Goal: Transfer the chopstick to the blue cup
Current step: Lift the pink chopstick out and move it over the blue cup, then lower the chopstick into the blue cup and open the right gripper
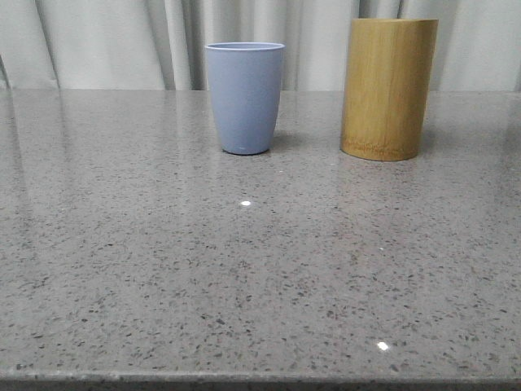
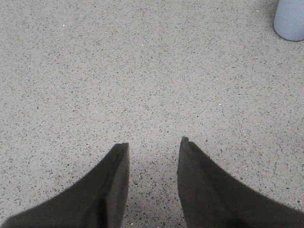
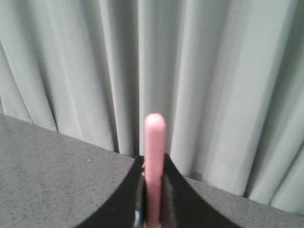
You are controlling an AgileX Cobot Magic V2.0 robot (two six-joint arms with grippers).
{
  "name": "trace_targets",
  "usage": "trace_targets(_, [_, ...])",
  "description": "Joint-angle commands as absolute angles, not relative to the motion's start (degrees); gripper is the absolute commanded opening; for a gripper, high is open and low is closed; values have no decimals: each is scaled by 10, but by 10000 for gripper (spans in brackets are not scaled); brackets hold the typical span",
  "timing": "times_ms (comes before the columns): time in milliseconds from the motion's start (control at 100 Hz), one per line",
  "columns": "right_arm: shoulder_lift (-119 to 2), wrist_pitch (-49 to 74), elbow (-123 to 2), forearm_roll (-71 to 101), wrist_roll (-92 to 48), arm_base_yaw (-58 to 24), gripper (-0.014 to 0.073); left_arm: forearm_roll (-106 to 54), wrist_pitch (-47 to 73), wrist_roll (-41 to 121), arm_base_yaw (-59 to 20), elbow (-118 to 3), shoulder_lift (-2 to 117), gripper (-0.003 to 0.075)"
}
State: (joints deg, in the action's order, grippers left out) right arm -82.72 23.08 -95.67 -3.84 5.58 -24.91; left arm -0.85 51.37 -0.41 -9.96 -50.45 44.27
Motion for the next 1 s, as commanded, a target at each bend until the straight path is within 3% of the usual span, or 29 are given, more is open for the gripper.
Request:
trace_targets(0, [-810,170,-977,-45,49,-273,-13,-8,482,-9,-98,-518,440,249])
trace_targets(370, [-858,98,-977,-45,49,-348,-13,-6,482,-9,-98,-518,440,249])
trace_targets(990, [-956,100,-977,-45,49,-349,-13,-5,482,-9,-98,-518,440,249])
